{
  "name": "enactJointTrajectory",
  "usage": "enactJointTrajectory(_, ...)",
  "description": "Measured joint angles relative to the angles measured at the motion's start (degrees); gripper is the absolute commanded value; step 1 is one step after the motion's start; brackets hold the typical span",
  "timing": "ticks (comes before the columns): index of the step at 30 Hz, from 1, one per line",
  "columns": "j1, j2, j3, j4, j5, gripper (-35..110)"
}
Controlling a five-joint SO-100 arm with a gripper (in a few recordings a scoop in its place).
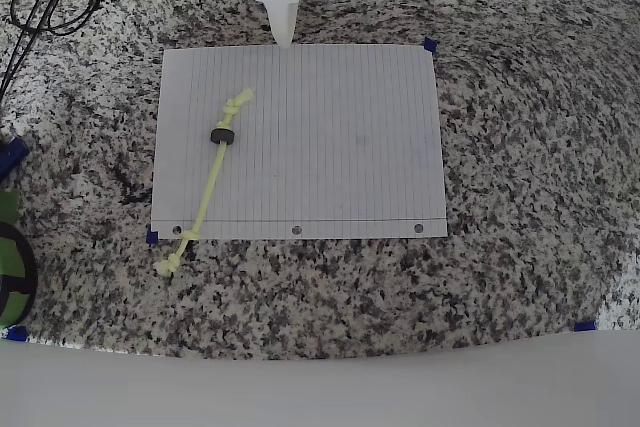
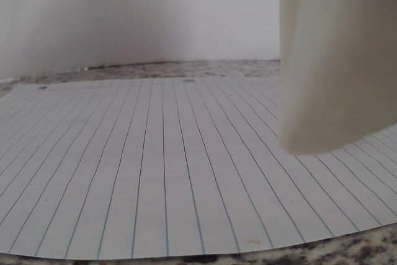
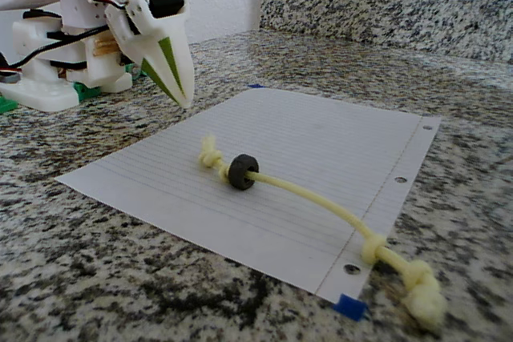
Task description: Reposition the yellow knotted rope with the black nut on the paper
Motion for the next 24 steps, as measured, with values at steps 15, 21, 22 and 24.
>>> enactJointTrajectory(15,0.0,0.0,0.0,0.0,0.0,1)
enactJointTrajectory(21,0.0,0.0,0.0,0.0,0.0,1)
enactJointTrajectory(22,0.0,0.0,0.0,-0.35,0.0,1)
enactJointTrajectory(24,0.0,0.0,-0.09,-1.41,0.0,1)
